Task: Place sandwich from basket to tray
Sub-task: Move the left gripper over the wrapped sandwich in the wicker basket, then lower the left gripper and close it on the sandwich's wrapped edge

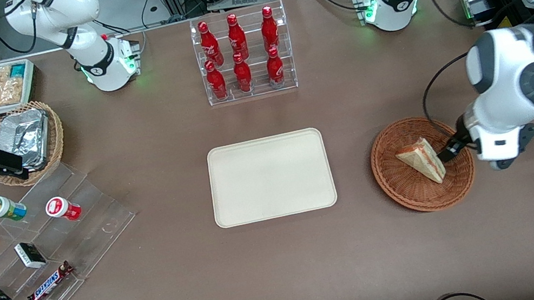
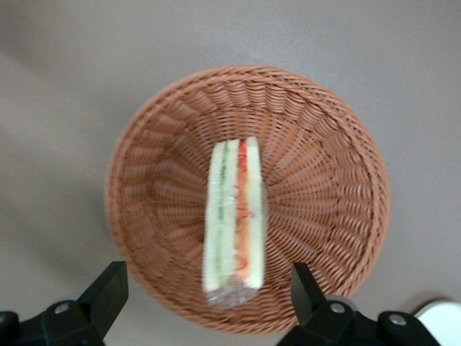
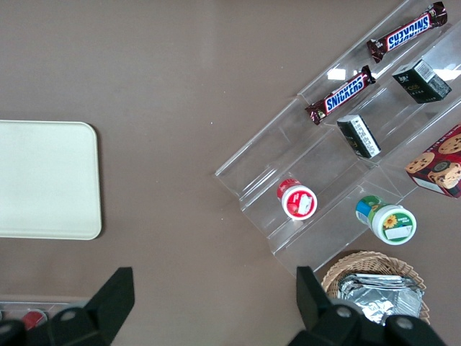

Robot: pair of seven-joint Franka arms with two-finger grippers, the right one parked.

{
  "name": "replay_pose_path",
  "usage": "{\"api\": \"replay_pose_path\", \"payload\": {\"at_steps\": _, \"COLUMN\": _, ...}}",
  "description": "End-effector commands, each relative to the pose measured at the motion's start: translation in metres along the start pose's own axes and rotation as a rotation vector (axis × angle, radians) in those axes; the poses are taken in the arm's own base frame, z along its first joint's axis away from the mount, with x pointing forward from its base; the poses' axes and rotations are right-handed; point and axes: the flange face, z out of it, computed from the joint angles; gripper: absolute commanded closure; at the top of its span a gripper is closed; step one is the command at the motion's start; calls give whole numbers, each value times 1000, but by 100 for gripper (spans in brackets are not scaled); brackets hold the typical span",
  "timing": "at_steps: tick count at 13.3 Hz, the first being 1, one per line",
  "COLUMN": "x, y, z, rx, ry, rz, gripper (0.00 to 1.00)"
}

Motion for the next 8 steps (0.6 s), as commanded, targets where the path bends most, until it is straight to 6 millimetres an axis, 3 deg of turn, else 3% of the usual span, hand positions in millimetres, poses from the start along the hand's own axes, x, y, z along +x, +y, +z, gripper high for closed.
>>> {"api": "replay_pose_path", "payload": {"at_steps": 1, "x": -7, "y": 8, "z": 18, "rx": -8, "ry": 19, "rz": -50, "gripper": 0}}
{"api": "replay_pose_path", "payload": {"at_steps": 6, "x": -5, "y": 13, "z": 49, "rx": 46, "ry": 41, "rz": -72, "gripper": 0}}
{"api": "replay_pose_path", "payload": {"at_steps": 8, "x": -5, "y": 12, "z": 53, "rx": 47, "ry": 39, "rz": -73, "gripper": 0}}
